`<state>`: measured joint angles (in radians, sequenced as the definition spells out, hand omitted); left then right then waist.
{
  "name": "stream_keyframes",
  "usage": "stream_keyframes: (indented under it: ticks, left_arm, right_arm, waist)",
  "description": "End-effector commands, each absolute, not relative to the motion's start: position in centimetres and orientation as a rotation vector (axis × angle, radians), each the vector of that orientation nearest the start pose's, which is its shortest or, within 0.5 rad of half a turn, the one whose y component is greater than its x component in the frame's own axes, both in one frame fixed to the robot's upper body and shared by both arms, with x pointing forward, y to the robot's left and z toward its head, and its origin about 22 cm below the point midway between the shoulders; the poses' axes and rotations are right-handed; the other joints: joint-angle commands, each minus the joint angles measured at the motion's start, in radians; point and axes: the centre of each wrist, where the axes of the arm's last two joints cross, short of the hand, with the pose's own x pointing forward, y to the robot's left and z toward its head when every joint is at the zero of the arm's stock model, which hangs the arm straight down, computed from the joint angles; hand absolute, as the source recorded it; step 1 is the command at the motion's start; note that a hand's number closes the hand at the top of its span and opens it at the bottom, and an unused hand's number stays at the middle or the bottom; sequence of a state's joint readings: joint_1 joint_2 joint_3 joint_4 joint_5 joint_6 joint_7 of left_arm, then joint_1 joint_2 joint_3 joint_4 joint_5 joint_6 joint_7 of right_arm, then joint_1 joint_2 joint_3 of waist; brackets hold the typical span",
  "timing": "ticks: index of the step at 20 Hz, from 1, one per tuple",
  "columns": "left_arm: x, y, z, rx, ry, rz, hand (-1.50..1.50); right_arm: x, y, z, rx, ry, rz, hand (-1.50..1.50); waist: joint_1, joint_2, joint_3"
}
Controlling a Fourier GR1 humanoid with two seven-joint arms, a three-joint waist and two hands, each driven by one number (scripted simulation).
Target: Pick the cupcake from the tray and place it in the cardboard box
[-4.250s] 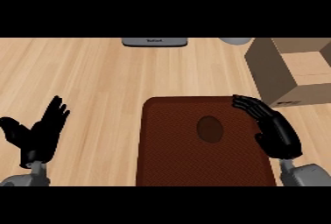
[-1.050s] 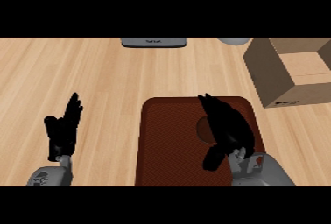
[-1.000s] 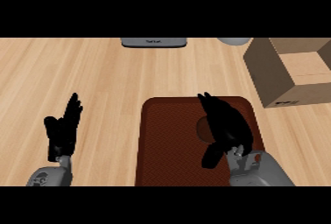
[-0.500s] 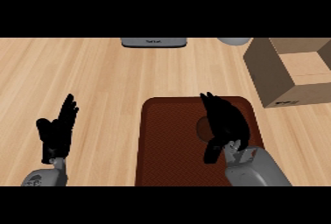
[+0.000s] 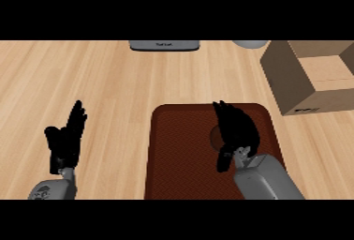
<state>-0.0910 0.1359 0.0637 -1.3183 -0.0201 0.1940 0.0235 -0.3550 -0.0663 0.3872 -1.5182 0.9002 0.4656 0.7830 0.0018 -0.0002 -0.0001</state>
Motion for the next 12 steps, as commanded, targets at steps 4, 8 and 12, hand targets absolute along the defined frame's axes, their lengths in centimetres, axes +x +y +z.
stream_keyframes:
  ticks: [4, 8, 12]
  left_arm:
    - [26.4, 28.7, -2.7, 0.304, -1.384, 0.07, 0.0]
    - [25.2, 27.7, -3.0, 0.299, -1.384, 0.05, 0.0]
    - [26.6, 28.5, -0.8, 0.299, -1.391, 0.067, 0.0]
  right_arm:
    - [29.8, -12.6, 4.9, -0.759, -0.879, 1.204, -1.5]
    - [30.0, -13.0, 3.5, -0.758, -0.889, 1.197, -1.5]
    - [28.9, -14.2, 2.8, -0.747, -0.874, 1.206, -1.5]
  waist:
    - [0.0, 0.0, 0.0]
    - [0.001, 0.0, 0.0]
    - [-0.001, -0.001, 0.0]
